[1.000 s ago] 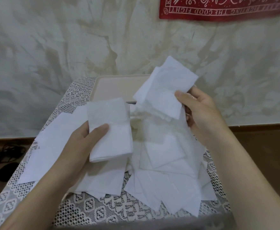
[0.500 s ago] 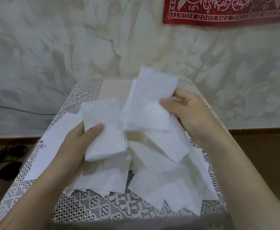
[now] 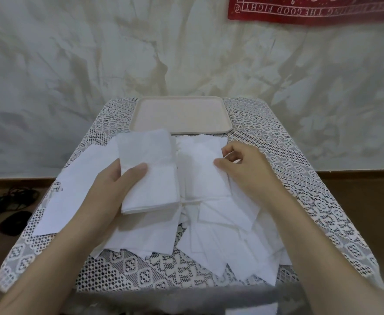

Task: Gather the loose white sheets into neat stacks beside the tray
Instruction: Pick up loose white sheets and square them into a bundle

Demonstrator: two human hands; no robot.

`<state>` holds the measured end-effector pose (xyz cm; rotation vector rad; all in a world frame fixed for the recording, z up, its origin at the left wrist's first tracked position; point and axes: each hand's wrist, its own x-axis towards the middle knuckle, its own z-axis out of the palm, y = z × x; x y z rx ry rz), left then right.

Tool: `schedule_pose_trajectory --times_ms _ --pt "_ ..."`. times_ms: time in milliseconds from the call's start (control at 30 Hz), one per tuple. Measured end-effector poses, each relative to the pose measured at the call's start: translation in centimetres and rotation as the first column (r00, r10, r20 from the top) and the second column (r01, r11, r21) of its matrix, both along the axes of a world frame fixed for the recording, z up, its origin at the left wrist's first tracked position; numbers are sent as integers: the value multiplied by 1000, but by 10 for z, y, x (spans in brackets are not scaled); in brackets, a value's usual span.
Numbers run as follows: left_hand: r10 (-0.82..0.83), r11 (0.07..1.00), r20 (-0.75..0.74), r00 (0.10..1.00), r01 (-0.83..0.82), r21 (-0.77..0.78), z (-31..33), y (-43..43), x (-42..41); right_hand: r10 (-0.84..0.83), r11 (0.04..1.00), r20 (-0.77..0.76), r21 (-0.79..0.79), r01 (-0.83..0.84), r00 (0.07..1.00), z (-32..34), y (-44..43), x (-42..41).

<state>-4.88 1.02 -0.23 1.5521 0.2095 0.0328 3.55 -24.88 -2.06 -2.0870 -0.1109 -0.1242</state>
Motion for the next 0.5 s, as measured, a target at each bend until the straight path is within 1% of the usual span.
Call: schedule_pose_trajectory --times_ms 133,233,333,400,433,500 --pt "6 1000 -1 1000 -6 12 0 0 -1 -32 999 56 -4 33 998 -3 -2 1" --pt "6 1000 0 1000 -6 8 1 -1 -2 -48 997 58 70 44 997 -1 -3 2" --pt "0 1000 -1 1000 0 -7 1 -1 -2 -32 963 -16 267 35 999 6 -6 1" --pt "-7 1000 6 1000 7 -8 1 -2 -2 -6 933 -91 357 38 996 12 -10 -1" --pt "-8 1000 10 1000 8 -7 1 -2 -2 5 927 -123 372 42 992 14 -12 -3" --pt "-10 1000 10 1000 10 -9 0 -3 -2 21 938 -185 344 44 983 14 -11 -8"
